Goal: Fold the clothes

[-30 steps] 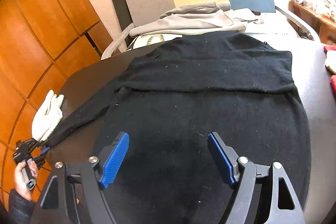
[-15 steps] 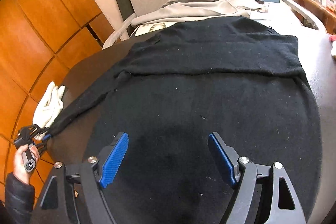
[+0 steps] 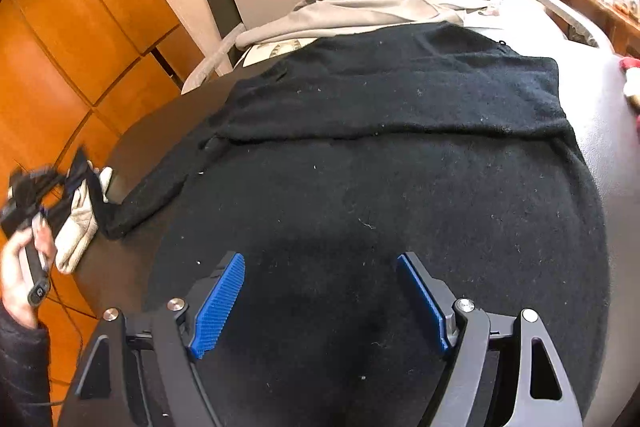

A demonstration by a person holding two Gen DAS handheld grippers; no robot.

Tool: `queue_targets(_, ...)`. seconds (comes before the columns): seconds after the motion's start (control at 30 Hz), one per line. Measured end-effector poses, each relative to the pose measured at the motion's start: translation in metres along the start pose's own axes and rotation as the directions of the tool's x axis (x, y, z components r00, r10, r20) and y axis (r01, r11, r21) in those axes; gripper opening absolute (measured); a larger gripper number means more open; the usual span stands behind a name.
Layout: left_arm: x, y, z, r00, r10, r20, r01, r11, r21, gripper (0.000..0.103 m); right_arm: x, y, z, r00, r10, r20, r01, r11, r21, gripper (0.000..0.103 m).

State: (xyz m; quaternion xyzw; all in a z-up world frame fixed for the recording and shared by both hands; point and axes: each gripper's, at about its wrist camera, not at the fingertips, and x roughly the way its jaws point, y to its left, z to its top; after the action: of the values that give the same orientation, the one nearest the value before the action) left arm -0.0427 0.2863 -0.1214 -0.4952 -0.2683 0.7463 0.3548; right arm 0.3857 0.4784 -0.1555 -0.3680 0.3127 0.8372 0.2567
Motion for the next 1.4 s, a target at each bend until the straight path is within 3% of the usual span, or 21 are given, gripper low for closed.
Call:
queue_targets(0.1, 0.028, -0.051, -0.020, 0.996, -0.030, -0.081, 0.041, 0.991, 0.130, 0.003, 0.001, -0.001, 0.003, 1.000, -0.002, -0.001, 0.002, 1.000, -0.012, 0.079)
queue_targets(0.23, 0.064, -0.097, -0.061, 0.978, -0.046, -0.204, 0.096, 0.966, 0.241, 0.003, 0.004, -0.003, 0.004, 1.000, 0.004, -0.003, -0.004, 1.000, -0.005, 0.079)
queue_targets(0.43, 0.092, -0.119, -0.131, 0.938, 0.001, -0.347, 0.122, 0.935, 0.333, 0.004, 0.007, -0.011, 0.017, 0.998, 0.058, 0.004, -0.058, 0.998, 0.037, 0.079)
queue_targets(0.6, 0.125, -0.118, -0.160, 0.904, 0.061, -0.423, 0.111, 0.922, 0.370, 0.004, 0.016, -0.017, 0.039, 0.975, 0.220, 0.016, -0.220, 0.967, 0.129, 0.079)
queue_targets(0.73, 0.129, -0.111, -0.161, 0.888, 0.048, -0.457, 0.136, 0.923, 0.361, 0.018, 0.030, -0.017, 0.058, 0.941, 0.336, 0.049, -0.339, 0.917, 0.209, 0.079)
queue_targets(0.87, 0.110, -0.103, -0.152, 0.895, 0.017, -0.445, 0.148, 0.931, 0.334, 0.021, 0.054, -0.017, 0.078, 0.895, 0.436, 0.092, -0.442, 0.840, 0.314, 0.076)
queue_targets(1.0, 0.076, -0.083, -0.134, 0.915, -0.009, -0.403, 0.145, 0.940, 0.307, 0.021, 0.087, -0.015, 0.091, 0.864, 0.490, 0.117, -0.489, 0.762, 0.424, 0.071)
queue_targets(1.13, 0.042, -0.049, -0.121, 0.932, 0.012, -0.363, 0.101, 0.952, 0.291, 0.021, 0.114, -0.016, 0.093, 0.860, 0.490, 0.140, -0.488, 0.713, 0.504, 0.063)
queue_targets(1.27, 0.018, -0.014, -0.112, 0.941, 0.019, -0.337, 0.069, 0.966, 0.248, 0.021, 0.134, -0.013, 0.098, 0.856, 0.493, 0.158, -0.490, 0.675, 0.551, 0.062)
queue_targets(1.4, 0.000, 0.009, -0.110, 0.948, 0.003, -0.318, 0.064, 0.977, 0.202, 0.021, 0.147, 0.005, 0.109, 0.867, 0.479, 0.138, -0.474, 0.707, 0.524, 0.057)
